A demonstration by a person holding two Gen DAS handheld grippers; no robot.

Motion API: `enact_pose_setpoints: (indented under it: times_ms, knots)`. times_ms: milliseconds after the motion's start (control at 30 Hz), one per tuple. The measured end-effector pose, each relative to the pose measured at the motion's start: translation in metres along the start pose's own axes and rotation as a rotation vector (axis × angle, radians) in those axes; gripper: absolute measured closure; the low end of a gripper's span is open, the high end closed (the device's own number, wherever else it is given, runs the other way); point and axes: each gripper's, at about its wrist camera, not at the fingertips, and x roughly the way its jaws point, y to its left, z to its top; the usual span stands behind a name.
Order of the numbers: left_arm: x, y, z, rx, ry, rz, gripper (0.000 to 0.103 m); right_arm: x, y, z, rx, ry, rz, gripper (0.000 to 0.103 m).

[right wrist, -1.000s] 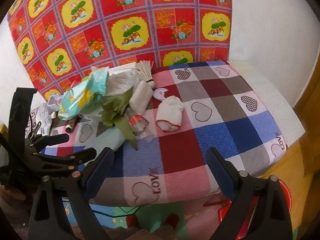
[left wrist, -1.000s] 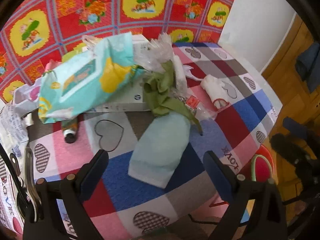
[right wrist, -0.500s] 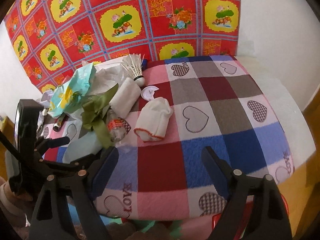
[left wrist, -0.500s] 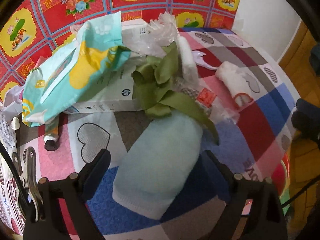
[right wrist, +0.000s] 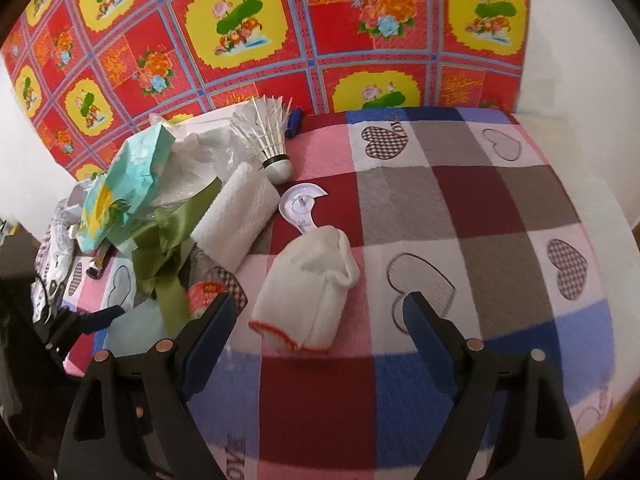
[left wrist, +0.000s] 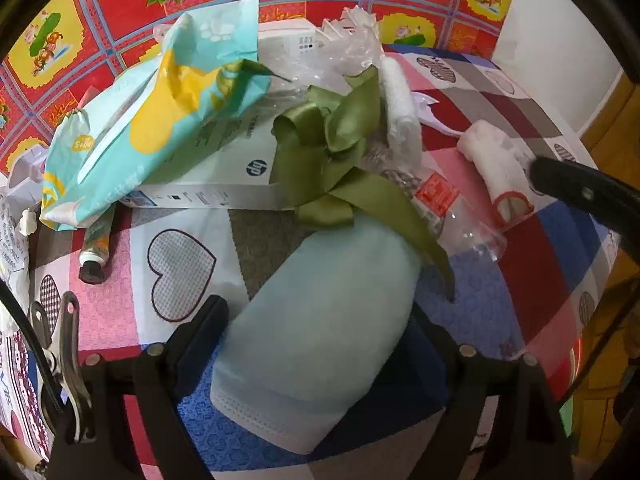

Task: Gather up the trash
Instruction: 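Grasp the white sock with the right tool while the left tool grasps the light-blue cloth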

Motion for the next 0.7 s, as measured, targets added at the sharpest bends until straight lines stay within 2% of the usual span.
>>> enact_pose_setpoints:
  times_ms: [333,400,600,700]
  knots:
    - [0.004,-0.003,0.005,-0.036,0.002,0.015,0.015,0.030,-0.007,0.000,0.020,0.069,0.000,0.023]
    - [0.003,-0.004,0.005,-0.043,-0.001,0.019,0.017,0.030,-0.007,-0.002,0.009,0.058,-0.006,0.023]
    - [0.001,-0.001,0.001,-0.067,-0.024,0.036,0.027,0.031,-0.002,-0.010,-0.037,0.017,-0.030,0.023]
    - [-0.002,-0.002,-0.002,-0.071,-0.034,0.035,0.040,0.032,0.001,-0.013,-0.061,0.007,-0.038,0.021]
